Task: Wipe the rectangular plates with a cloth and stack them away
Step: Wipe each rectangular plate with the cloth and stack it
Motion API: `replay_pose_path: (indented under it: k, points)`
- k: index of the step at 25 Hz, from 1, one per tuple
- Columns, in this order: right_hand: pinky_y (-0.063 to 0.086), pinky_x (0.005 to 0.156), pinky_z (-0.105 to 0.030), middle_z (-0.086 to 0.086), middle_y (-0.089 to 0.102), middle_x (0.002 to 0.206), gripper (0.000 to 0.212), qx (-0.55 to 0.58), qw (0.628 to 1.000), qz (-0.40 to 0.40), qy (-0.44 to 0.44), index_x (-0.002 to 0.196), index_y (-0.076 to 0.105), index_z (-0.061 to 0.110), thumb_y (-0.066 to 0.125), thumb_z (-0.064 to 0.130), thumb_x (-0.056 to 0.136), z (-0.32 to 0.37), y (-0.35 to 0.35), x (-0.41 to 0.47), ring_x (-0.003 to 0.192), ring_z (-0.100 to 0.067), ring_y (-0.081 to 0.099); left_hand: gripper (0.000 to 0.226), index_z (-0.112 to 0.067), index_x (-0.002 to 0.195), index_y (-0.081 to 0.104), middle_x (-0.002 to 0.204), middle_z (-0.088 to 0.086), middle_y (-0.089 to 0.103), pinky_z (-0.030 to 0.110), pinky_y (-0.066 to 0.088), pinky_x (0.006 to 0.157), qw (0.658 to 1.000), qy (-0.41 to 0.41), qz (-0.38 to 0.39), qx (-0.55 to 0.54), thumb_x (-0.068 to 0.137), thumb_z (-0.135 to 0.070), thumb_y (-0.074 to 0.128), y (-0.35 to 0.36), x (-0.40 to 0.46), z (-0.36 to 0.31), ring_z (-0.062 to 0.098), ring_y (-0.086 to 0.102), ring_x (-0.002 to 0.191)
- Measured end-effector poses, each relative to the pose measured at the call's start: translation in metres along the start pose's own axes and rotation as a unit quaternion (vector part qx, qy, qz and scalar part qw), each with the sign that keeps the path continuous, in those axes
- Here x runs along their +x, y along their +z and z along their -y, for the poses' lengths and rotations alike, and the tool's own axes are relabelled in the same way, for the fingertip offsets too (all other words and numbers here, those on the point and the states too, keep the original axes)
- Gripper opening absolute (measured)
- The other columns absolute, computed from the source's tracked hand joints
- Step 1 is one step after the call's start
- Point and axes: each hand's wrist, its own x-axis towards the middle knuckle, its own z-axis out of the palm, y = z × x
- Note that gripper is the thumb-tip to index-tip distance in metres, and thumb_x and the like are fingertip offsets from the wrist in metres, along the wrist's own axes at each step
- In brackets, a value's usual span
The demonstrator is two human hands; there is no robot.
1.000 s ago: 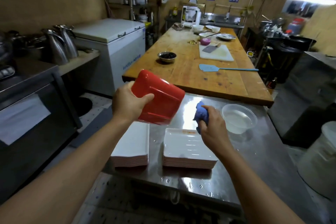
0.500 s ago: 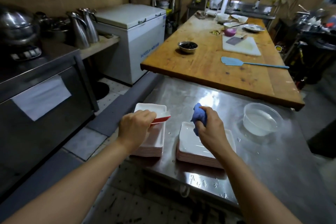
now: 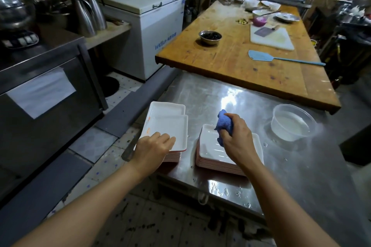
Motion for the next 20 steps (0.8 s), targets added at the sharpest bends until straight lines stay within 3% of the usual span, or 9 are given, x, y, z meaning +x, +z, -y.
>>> replay_pose_path:
  k: [4, 8, 11, 13, 15, 20]
  points:
    - [0.046, 0.085, -0.036, -0.01, 0.051, 0.118, 0.037, -0.002, 1.0, 0.01, 0.008, 0.123, 0.049, 0.012, 0.052, 0.005, 0.087, -0.002, 0.005, -0.003, 0.101, -0.028, 0.056, 0.026, -0.015, 0.063, 0.066, 0.061, -0.003, 0.062, 0.019, 0.034, 0.033, 0.998, -0.005, 0.061, 0.009, 0.049, -0.004, 0.085, 0.015, -0.008, 0.0, 0.018, 0.055, 0.051]
    - [0.038, 0.073, -0.022, -0.009, 0.052, 0.118, 0.035, -0.02, 1.0, 0.01, 0.009, 0.121, 0.051, 0.013, 0.052, 0.006, 0.087, -0.008, 0.008, -0.004, 0.095, -0.022, 0.054, 0.036, -0.012, 0.058, 0.062, 0.054, 0.0, 0.056, 0.017, 0.03, 0.033, 0.996, -0.006, 0.091, -0.005, 0.042, -0.022, 0.093, 0.024, -0.009, 0.0, 0.018, 0.052, 0.046]
    - [0.036, 0.074, -0.022, -0.008, 0.053, 0.117, 0.034, -0.027, 0.999, 0.01, 0.016, 0.121, 0.051, 0.013, 0.053, 0.007, 0.087, -0.013, 0.009, -0.004, 0.091, -0.018, 0.052, 0.038, -0.013, 0.058, 0.062, 0.056, -0.001, 0.056, 0.017, 0.028, 0.035, 0.993, -0.021, 0.115, 0.001, 0.038, -0.022, 0.093, 0.028, -0.005, 0.002, 0.018, 0.052, 0.048]
    - [0.043, 0.075, -0.029, -0.009, 0.053, 0.117, 0.035, -0.019, 0.999, 0.012, 0.026, 0.121, 0.05, 0.013, 0.053, 0.007, 0.087, -0.016, 0.01, -0.004, 0.092, -0.024, 0.058, 0.037, -0.013, 0.081, 0.065, 0.079, 0.0, 0.062, 0.023, 0.035, 0.043, 0.988, -0.036, 0.151, 0.007, 0.057, -0.032, 0.086, 0.032, -0.002, 0.004, 0.019, 0.057, 0.069]
    - [0.049, 0.078, -0.036, -0.009, 0.054, 0.116, 0.036, -0.008, 0.999, 0.016, 0.038, 0.122, 0.049, 0.014, 0.052, 0.007, 0.087, -0.02, 0.012, -0.006, 0.091, -0.028, 0.061, 0.047, -0.016, 0.112, 0.054, 0.11, 0.0, 0.056, 0.028, 0.037, 0.058, 0.977, -0.073, 0.201, 0.025, 0.08, -0.048, 0.065, 0.044, 0.0, 0.008, 0.019, 0.052, 0.097]
    - [0.045, 0.066, -0.033, -0.003, 0.059, 0.104, 0.034, 0.007, 0.997, 0.012, 0.07, 0.115, 0.041, 0.019, 0.052, 0.008, 0.085, -0.035, 0.009, -0.007, 0.082, -0.024, 0.061, 0.071, -0.017, 0.121, 0.047, 0.119, -0.001, 0.049, 0.031, 0.036, 0.064, 0.964, -0.098, 0.247, 0.002, 0.077, -0.073, 0.044, 0.051, 0.007, 0.012, 0.019, 0.045, 0.106]
